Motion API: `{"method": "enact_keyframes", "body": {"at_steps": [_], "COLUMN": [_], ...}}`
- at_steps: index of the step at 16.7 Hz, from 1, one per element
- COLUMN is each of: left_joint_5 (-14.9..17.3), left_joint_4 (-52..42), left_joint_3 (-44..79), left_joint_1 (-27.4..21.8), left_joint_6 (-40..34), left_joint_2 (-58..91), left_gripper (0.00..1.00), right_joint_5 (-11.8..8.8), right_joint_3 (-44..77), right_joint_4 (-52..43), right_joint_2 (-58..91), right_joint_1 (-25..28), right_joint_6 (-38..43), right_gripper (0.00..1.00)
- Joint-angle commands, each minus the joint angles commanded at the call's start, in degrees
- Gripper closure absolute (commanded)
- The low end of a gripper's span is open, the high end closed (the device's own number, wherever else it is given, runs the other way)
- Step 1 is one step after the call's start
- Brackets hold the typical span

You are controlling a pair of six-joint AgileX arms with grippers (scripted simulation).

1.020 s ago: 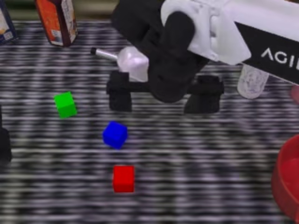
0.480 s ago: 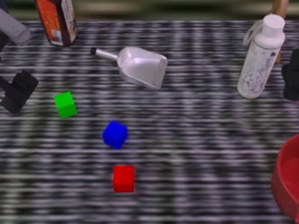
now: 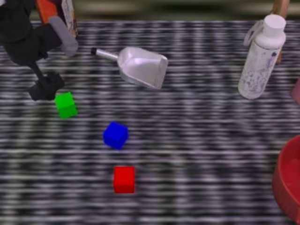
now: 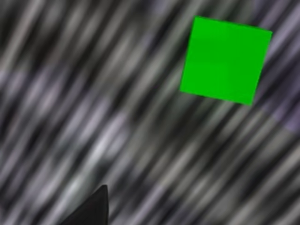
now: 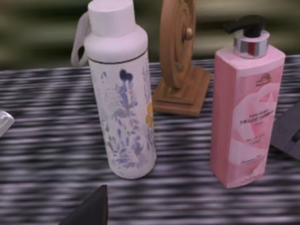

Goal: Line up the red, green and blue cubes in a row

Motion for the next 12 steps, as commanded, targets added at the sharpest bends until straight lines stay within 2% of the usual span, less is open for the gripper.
{"method": "enact_keyframes", "body": {"at_steps": [6,12], "left_joint_5": [0.10,0.10], "left_joint_4": [-7.80,-8.40], "left_joint_3": [14.48,15.70], "left_joint_1": [-1.20,-0.99], "left_joint_6": [7.02,7.64], "left_joint_2": [15.17,16.47], "left_gripper": [0.00,0.00], "right_joint_5": [-4.73,-5.20], "right_joint_3": [-14.32,-15.42], "right_joint_4": [11.91,12.97], "right_joint_2": [-15.12,-16.11], "right_joint_1": [-6.40,-6.93], "right_joint_6": [-5.45,-5.85], "right_gripper": [0.00,0.00]}}
